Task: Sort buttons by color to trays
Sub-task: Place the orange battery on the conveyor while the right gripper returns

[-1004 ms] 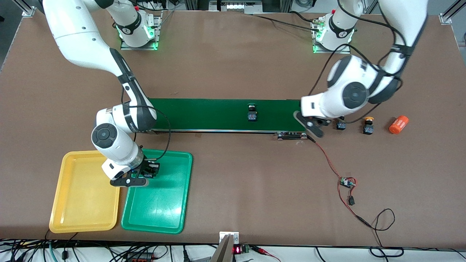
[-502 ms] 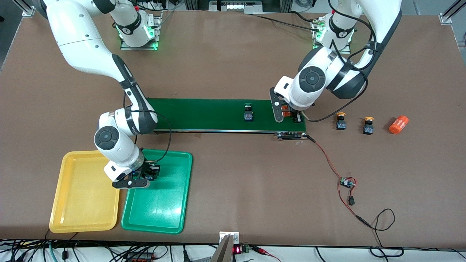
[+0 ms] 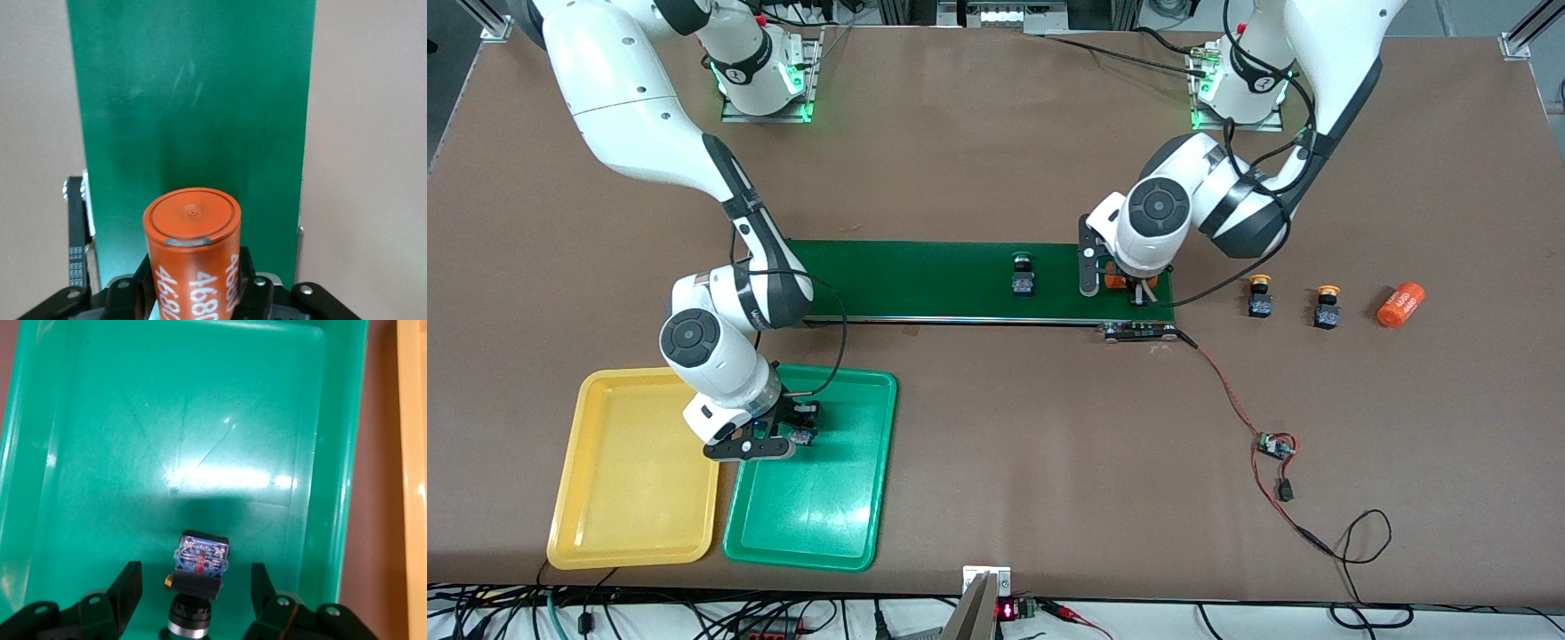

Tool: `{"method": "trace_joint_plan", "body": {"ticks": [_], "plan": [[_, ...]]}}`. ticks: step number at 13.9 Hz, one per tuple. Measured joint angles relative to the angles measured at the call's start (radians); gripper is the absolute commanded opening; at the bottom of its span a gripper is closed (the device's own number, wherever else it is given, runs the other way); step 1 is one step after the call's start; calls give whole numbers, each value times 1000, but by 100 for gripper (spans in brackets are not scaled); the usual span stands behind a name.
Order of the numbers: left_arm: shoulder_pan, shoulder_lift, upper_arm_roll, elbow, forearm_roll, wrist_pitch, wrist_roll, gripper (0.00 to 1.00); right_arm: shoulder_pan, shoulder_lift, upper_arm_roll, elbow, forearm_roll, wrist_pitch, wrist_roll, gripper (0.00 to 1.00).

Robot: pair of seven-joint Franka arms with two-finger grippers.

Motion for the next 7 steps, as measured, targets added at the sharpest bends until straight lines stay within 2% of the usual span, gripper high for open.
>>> {"method": "trace_joint_plan", "body": {"ticks": [2,3,5,7], "plan": [[-3,8,0,0,1,0,0,4,2,0,0,4,1,2,0,86],[-3,14,1,0,1,0,0,9,3,0,0,8,1,2,0,86],[-3,28,3,-2,1,0,0,31,3,-6,0,13,2,0,0,92],[-3,39,4,-2,1,0,0,44,4,-18,1,6,3,-14,0,96]]}}
